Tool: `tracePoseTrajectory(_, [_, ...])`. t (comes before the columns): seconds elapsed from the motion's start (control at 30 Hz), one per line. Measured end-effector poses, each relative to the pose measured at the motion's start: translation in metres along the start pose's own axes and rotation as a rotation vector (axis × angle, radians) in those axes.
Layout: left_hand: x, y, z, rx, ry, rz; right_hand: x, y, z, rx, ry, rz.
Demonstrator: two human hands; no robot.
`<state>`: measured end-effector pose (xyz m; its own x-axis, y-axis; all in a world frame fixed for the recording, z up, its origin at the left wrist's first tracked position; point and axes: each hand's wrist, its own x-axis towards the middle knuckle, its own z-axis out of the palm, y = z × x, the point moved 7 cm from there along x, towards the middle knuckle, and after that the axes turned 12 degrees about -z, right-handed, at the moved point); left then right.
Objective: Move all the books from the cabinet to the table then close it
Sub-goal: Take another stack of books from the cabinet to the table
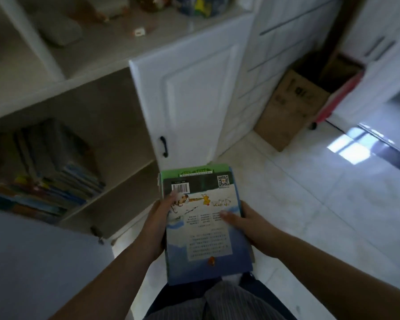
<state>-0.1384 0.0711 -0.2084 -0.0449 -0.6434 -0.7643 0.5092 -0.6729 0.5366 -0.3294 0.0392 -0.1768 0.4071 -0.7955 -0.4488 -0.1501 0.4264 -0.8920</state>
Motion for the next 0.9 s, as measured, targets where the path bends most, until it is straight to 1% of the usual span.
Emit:
tracePoseTrajectory(0.07, [0.004,-0.009,0.031,0.097,-0.063,-0.029,-0.024,0.009,-0.024,0.033,0.091,0.005])
tracePoseTrajectory(0.27, [0.01,-0.051,0.119,0.381,-0.178,-0.07,-0.107,0.038,-0.093,0.121,0.356,-0.015])
tracePoseTrajectory(0.33, [0.009,-0.064,0.139,0.439,-0.216,-0.078,-0.129,0.048,-0.105,0.168,0.416,-0.023])
tracePoseTrajectory(0.37, [0.005,-0.078,0.159,0.485,-0.251,-0.09,-0.151,0.057,-0.116,0.199,0.472,-0.028])
tracePoseTrajectory(0.47, [-0.009,-0.109,0.199,0.569,-0.334,-0.111,-0.196,0.08,-0.135,0.263,0.57,-0.029])
tracePoseTrajectory(0.53, [-0.029,-0.145,0.233,0.644,-0.414,-0.138,-0.241,0.102,-0.15,0.309,0.647,-0.045])
tracePoseTrajectory(0.63, [-0.056,-0.199,0.27,0.729,-0.492,-0.17,-0.304,0.133,-0.167,0.36,0.739,-0.055])
tracePoseTrajectory(0.8, [-0.097,-0.293,0.319,0.83,-0.539,-0.251,-0.406,0.181,-0.19,0.418,0.861,-0.061])
tracePoseTrajectory(0.9, [-0.127,-0.354,0.351,0.889,-0.618,-0.295,-0.471,0.209,-0.204,0.474,0.957,-0.079])
